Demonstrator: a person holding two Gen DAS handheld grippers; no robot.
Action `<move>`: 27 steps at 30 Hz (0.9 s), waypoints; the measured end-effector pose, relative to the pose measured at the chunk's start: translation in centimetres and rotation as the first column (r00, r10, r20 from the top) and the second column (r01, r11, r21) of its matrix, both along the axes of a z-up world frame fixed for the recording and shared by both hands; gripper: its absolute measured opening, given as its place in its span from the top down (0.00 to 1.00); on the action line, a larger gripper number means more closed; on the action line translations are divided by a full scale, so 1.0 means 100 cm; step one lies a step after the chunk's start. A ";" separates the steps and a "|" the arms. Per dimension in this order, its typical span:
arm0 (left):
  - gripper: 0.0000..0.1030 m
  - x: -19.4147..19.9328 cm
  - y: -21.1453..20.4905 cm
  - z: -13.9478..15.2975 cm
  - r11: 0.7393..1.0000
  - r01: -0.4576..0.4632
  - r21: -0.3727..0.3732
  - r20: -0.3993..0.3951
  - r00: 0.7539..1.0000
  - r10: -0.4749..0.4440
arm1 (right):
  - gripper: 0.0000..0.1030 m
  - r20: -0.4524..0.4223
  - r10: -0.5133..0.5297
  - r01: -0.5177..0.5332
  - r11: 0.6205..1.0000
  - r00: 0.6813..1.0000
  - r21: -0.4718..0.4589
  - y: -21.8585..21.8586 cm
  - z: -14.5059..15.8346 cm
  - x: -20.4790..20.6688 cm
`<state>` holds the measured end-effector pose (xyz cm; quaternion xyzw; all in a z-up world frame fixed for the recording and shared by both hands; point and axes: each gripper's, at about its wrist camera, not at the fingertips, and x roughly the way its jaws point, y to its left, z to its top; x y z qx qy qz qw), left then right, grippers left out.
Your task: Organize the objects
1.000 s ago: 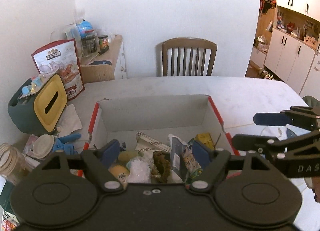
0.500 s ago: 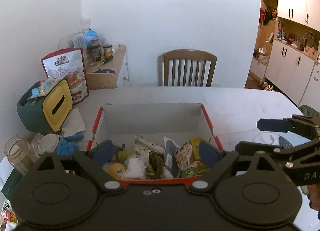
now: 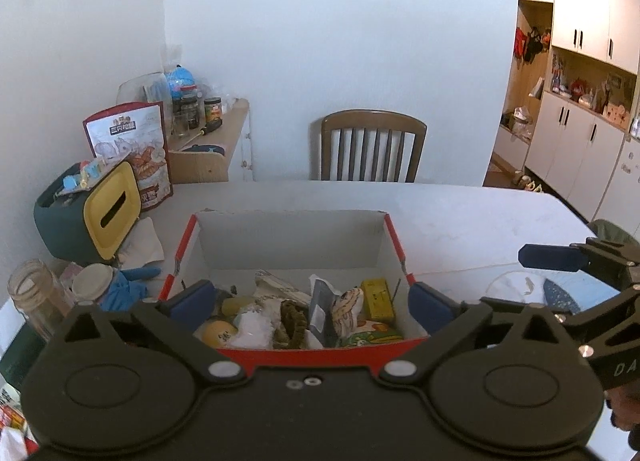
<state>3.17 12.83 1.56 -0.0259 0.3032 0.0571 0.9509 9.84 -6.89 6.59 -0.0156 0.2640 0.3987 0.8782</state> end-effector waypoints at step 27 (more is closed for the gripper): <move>0.00 -0.012 -0.005 -0.008 0.997 -0.077 0.008 -0.021 0.997 0.077 | 0.00 -0.040 -0.056 0.057 0.998 0.998 0.000 -0.016 -0.012 -0.005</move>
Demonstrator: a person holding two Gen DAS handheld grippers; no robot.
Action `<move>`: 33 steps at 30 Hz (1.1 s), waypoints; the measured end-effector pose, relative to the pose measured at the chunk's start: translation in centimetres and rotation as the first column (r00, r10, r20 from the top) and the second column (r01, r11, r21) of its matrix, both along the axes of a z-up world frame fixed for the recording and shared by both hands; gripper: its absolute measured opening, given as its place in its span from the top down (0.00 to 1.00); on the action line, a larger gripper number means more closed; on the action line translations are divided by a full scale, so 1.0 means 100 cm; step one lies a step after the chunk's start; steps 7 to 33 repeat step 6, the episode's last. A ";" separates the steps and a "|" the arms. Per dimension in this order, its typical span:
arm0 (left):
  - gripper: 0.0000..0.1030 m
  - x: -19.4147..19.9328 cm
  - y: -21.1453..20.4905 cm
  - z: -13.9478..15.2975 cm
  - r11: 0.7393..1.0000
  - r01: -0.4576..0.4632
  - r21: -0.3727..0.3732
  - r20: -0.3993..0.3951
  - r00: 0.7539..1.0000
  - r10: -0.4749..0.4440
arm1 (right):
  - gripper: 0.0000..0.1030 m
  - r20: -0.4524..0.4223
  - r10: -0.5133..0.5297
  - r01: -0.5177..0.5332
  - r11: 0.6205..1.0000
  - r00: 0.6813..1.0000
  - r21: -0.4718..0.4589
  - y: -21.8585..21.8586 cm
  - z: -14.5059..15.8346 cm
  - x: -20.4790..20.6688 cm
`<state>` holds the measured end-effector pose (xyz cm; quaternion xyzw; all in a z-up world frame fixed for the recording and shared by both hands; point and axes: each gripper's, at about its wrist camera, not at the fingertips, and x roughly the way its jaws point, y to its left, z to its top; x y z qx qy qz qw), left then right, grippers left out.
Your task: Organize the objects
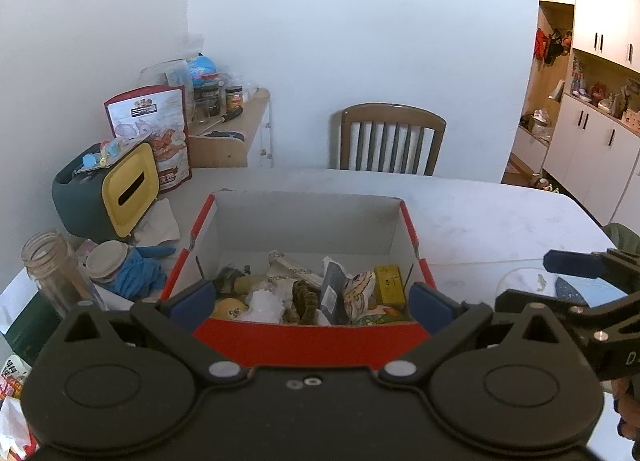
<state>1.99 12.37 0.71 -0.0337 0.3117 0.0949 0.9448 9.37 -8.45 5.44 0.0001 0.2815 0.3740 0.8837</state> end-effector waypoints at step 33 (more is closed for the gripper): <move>0.00 0.001 -0.004 0.000 1.000 0.004 -0.007 -0.005 1.000 -0.004 | 0.00 -0.007 -0.024 0.024 1.000 1.000 -0.007 -0.012 -0.005 0.001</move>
